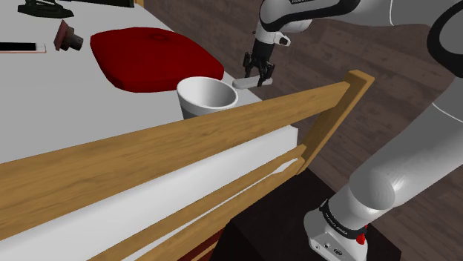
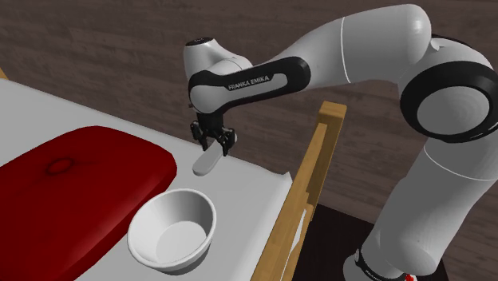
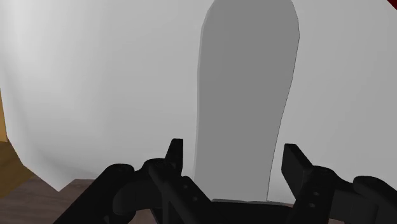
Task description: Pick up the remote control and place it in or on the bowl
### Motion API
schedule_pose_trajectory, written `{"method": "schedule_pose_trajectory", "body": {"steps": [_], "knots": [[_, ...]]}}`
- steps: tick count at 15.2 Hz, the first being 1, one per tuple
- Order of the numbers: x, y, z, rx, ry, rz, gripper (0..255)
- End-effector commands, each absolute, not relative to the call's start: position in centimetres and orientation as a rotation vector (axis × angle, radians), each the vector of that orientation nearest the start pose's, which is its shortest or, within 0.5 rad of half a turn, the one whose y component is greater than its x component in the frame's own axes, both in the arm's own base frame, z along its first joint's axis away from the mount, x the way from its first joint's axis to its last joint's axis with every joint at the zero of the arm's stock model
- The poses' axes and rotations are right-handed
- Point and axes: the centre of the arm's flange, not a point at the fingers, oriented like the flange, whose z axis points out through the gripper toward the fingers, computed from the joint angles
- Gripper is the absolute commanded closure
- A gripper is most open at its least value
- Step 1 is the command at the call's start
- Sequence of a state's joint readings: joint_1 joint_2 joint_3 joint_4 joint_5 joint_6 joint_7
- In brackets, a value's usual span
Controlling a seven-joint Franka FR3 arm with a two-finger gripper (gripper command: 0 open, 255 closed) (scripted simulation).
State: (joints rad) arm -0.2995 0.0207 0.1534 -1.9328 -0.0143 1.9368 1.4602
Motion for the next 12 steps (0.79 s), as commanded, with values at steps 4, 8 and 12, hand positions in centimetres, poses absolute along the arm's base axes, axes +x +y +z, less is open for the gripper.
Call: {"method": "schedule_pose_trajectory", "body": {"steps": [4, 8, 12], "knots": [[55.6, -8.3, 49.9, -2.200, 2.267, 0.011, 255], [55.6, -8.3, 52.0, -2.200, 2.267, 0.011, 255], [55.6, -8.3, 54.1, -2.200, 2.267, 0.011, 255]]}}
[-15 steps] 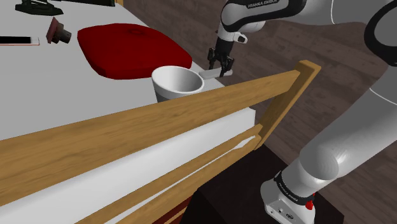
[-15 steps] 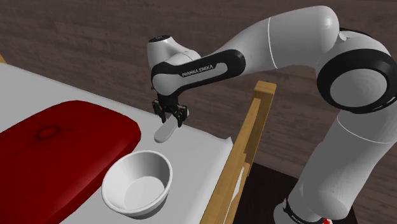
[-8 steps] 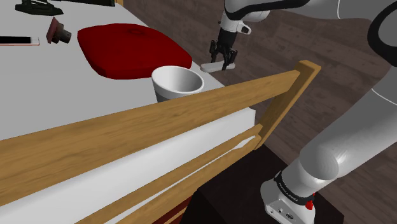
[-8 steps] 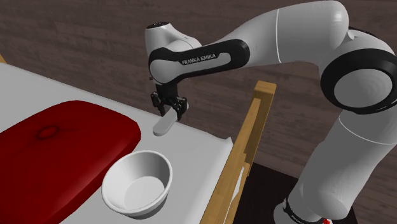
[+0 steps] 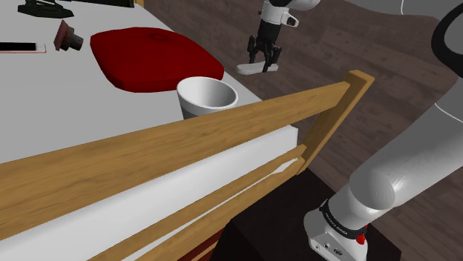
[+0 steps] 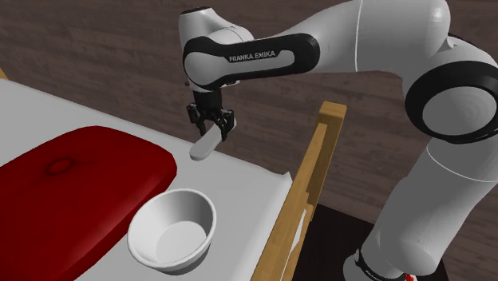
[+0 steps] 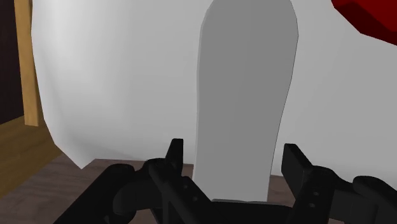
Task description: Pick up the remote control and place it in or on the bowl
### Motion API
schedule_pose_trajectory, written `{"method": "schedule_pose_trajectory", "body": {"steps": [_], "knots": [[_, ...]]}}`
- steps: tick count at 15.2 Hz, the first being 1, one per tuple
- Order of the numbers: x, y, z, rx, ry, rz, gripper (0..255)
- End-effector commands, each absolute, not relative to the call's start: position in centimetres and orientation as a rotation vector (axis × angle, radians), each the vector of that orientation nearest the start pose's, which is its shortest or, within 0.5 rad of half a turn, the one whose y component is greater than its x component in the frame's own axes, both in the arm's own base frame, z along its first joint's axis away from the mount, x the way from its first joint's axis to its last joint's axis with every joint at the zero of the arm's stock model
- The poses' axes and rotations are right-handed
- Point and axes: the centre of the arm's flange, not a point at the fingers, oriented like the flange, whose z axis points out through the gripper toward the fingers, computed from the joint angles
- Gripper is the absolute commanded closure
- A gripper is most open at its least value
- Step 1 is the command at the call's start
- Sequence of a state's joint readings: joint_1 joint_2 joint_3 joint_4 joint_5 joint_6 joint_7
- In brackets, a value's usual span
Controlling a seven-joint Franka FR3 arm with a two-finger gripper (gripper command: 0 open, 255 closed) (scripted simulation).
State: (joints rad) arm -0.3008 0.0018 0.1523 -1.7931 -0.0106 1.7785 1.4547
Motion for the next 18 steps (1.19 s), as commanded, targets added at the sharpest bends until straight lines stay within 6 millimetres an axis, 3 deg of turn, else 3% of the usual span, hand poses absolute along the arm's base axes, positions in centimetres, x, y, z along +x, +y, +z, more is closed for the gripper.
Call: {"method": "schedule_pose_trajectory", "body": {"steps": [1, 10, 18], "knots": [[55.6, -8.3, 54.6, -2.200, 2.267, 0.011, 255], [55.6, -8.3, 59.2, -2.200, 2.267, 0.011, 255], [54.2, 2.1, 59.5, -2.200, 2.267, 0.011, 255]]}}
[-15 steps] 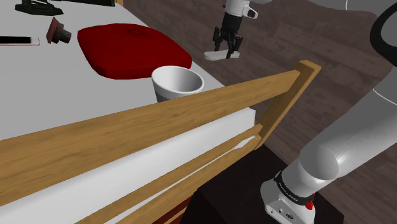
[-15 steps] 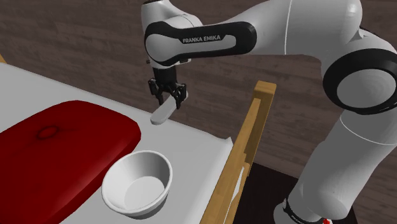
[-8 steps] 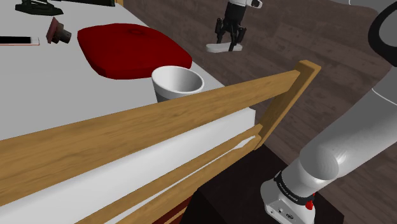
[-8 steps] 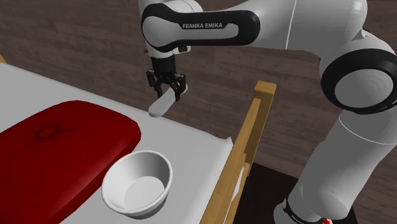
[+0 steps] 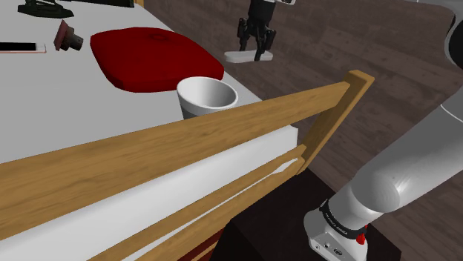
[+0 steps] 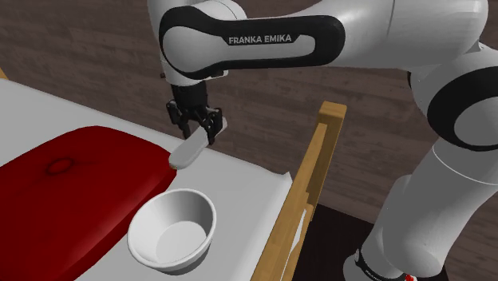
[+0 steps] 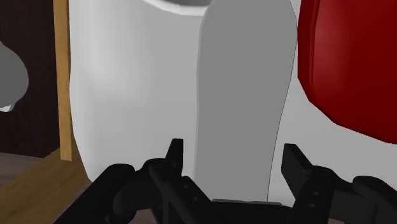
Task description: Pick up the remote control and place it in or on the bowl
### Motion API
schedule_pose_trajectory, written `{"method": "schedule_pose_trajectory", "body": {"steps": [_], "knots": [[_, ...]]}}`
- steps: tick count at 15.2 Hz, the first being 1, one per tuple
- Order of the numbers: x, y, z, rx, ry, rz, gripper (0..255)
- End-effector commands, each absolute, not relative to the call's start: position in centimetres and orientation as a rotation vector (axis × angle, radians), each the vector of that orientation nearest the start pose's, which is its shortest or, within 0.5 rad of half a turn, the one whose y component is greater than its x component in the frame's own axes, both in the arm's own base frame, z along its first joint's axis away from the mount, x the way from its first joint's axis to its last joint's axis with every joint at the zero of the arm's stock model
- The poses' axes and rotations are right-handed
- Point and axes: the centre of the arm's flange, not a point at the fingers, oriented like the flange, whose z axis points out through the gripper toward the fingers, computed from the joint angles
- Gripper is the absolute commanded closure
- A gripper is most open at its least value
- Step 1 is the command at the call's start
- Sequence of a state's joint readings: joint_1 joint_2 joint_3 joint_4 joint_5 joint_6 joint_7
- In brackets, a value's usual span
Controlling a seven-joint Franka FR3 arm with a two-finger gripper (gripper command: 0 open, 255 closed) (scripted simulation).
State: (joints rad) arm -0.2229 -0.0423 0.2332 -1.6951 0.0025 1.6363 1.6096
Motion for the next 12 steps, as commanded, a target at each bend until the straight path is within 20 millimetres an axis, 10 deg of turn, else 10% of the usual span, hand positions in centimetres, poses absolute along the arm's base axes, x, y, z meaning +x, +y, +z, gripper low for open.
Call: {"method": "schedule_pose_trajectory", "body": {"steps": [1, 12], "knots": [[54.0, 3.4, 59.6, -2.200, 2.267, 0.011, 255], [52.0, 17.8, 60.0, -2.200, 2.267, 0.011, 255]]}}
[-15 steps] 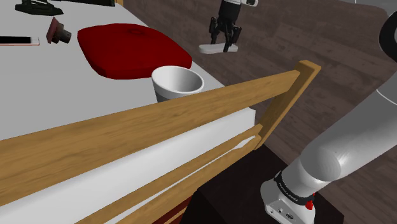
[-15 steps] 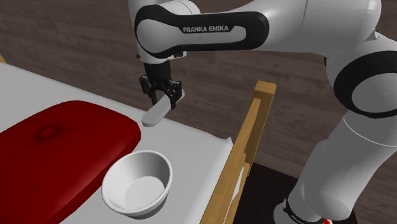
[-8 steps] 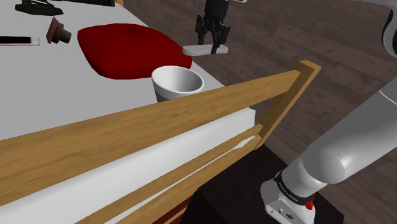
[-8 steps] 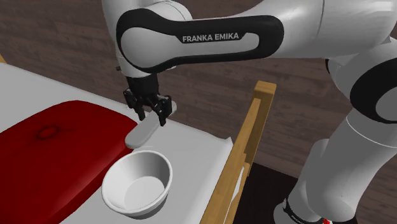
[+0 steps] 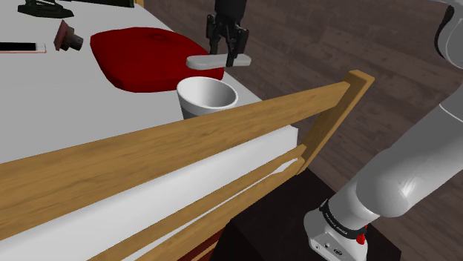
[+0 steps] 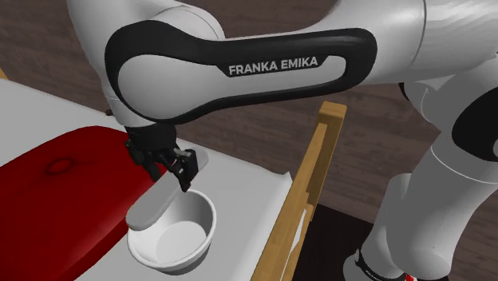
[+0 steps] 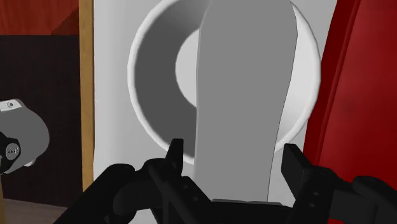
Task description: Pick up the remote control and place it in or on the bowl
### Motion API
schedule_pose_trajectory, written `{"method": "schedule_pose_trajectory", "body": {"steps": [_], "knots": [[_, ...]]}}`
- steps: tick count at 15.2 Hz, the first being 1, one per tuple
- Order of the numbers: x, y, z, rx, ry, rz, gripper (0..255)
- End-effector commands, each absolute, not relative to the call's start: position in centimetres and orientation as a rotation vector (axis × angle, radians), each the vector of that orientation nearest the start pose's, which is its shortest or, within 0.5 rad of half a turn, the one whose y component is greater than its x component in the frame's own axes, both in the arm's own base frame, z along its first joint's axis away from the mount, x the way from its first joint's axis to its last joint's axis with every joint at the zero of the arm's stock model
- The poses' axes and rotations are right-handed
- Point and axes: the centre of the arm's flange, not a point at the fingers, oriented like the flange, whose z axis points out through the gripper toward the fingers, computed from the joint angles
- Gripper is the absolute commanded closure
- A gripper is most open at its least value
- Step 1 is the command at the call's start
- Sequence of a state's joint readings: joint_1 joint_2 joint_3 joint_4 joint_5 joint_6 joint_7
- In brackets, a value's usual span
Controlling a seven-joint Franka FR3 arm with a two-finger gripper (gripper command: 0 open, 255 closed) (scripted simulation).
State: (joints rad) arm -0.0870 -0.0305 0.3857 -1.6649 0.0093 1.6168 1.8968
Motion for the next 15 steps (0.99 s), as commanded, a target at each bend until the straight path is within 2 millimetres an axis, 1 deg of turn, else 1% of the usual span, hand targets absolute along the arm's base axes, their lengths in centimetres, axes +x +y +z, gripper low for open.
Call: {"method": "schedule_pose_trajectory", "body": {"steps": [1, 2, 15], "knots": [[51.8, 19.1, 60.1, -2.200, 2.267, 0.011, 255], [51.6, 20.1, 60.1, -2.200, 2.267, 0.011, 255], [51.6, 20.1, 53.2, -2.200, 2.267, 0.011, 255]]}}
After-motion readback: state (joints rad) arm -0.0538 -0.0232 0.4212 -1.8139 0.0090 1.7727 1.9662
